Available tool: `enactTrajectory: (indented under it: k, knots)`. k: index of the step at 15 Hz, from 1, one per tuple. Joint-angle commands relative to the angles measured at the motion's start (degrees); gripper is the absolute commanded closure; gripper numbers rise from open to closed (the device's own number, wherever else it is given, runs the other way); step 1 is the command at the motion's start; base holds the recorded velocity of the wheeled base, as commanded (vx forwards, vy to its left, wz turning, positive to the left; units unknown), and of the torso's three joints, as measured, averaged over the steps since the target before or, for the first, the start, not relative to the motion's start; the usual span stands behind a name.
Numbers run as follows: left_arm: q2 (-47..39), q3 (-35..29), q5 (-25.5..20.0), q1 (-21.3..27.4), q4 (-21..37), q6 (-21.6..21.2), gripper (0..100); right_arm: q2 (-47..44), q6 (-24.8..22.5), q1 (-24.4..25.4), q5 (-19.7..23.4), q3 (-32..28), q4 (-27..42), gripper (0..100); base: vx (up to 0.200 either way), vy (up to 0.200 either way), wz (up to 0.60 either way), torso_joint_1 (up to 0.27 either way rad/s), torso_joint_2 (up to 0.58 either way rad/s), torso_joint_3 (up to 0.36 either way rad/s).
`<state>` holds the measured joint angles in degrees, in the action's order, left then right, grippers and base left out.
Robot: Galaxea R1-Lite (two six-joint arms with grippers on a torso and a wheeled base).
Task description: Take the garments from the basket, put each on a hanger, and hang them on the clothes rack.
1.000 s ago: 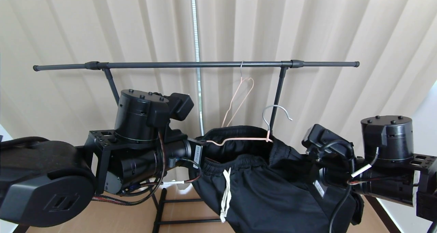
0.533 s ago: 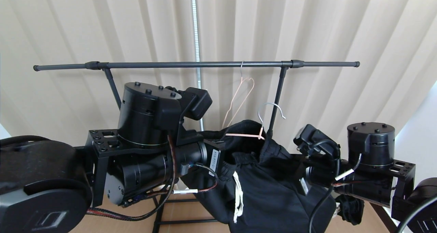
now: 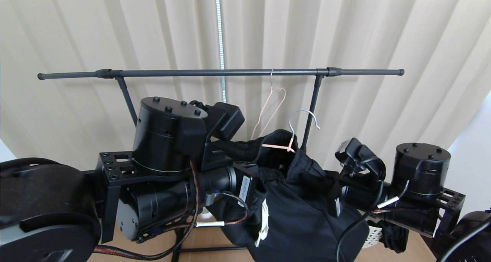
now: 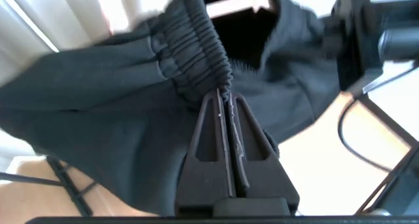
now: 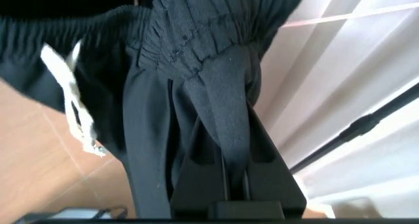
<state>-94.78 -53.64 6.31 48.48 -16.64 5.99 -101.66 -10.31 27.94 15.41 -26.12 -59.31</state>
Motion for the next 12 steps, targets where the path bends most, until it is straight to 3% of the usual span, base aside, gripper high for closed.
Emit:
enactTrajectory:
  k: [1, 5, 12]
  knots:
    - [-0.1, 1.0, -0.1, 0.1, -0.1, -0.4, 100, 0.0, 0.1, 0.0, 0.1, 0.7, -0.6, 100, 0.000, 0.000, 0.00, 0.000, 0.00, 0.000]
    - [-1.6, 1.3, -0.5, 0.7, -0.2, -2.0, 100, 0.1, 0.1, 0.0, 2.3, 2.5, -5.4, 100, 0.000, 0.000, 0.00, 0.000, 0.00, 0.000]
    - [-4.4, 1.7, -0.5, 0.7, -4.1, -2.2, 100, 4.8, 0.1, 2.5, 3.1, 4.0, -5.7, 100, 0.000, 0.000, 0.00, 0.000, 0.00, 0.000]
